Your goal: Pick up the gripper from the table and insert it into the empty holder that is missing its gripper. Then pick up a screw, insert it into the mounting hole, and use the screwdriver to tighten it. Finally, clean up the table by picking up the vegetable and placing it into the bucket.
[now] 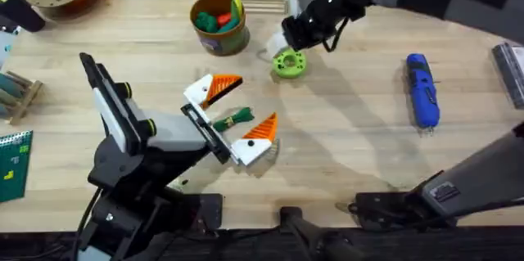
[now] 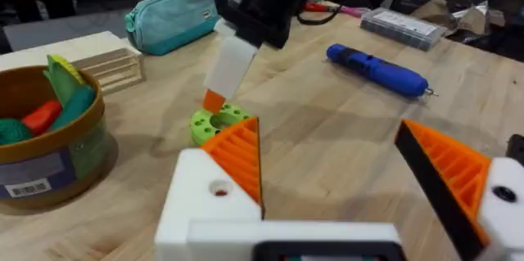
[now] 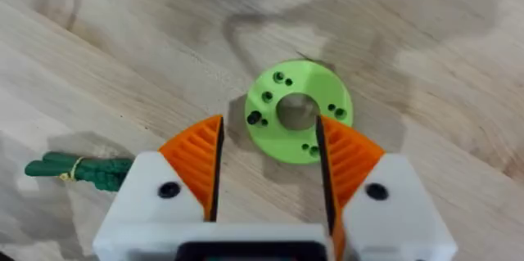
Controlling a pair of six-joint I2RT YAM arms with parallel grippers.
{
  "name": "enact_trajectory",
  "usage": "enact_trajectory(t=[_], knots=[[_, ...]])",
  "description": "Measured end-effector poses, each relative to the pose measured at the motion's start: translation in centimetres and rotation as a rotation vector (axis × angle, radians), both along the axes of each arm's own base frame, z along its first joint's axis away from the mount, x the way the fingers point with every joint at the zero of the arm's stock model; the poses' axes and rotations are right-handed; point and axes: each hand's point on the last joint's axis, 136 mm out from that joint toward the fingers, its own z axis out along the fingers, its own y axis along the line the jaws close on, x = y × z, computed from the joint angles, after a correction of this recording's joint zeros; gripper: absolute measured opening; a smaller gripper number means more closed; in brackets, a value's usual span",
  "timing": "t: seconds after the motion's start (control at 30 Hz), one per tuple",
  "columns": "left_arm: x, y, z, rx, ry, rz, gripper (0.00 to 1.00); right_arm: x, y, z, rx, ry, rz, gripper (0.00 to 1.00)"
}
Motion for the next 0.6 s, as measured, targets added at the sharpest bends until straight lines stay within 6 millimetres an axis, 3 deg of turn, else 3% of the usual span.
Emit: enact_trajectory(t=[0.07,0.3,0.6], knots=[[0.0,0.0,0.0,0.0,0.0,0.0,0.987,-0.9,0.9,-1.0,-0.032,0.018,0.042,0.597],[0.0,0.0,0.0,0.0,0.0,0.0,0.987,-2.0,2.2,-2.7,-0.063,0.048,0.104,0.388],[0.0,0.0,0.0,0.0,0.0,0.0,0.987,-1.9,2.3,-2.8,-0.064,0.043,0.113,0.366]])
